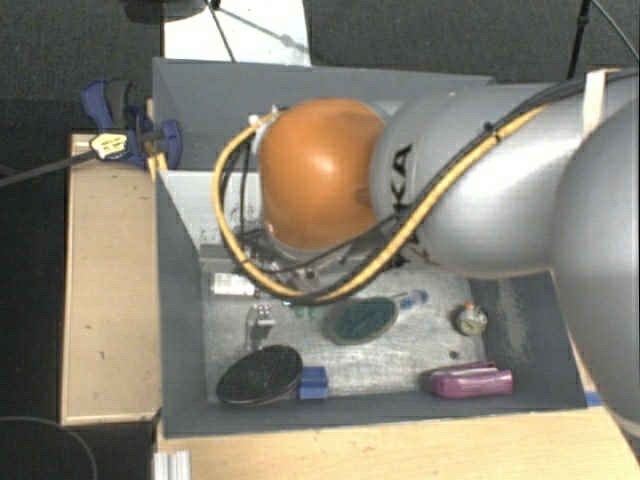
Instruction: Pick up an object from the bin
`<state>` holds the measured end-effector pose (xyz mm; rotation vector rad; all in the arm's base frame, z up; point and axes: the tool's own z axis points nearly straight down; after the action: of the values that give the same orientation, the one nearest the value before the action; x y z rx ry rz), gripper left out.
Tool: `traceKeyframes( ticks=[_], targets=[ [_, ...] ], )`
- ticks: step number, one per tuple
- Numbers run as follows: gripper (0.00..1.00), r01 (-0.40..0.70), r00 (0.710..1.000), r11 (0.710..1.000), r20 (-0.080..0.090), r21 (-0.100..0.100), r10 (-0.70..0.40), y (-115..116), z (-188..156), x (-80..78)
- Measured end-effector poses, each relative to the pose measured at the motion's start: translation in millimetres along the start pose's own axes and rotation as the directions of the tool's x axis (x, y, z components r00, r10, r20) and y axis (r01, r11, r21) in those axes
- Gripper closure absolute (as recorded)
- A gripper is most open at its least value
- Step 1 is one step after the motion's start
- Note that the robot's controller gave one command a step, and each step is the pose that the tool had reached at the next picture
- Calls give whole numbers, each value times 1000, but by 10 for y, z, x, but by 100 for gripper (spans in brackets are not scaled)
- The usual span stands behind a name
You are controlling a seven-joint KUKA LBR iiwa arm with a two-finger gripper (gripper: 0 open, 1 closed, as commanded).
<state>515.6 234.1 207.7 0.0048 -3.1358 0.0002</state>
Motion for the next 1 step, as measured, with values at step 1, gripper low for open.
traceKeyframes(
  ticks=[1],
  targets=[
    [0,384,923,924,20,-2,-383,-76,1044,26]
  ],
)
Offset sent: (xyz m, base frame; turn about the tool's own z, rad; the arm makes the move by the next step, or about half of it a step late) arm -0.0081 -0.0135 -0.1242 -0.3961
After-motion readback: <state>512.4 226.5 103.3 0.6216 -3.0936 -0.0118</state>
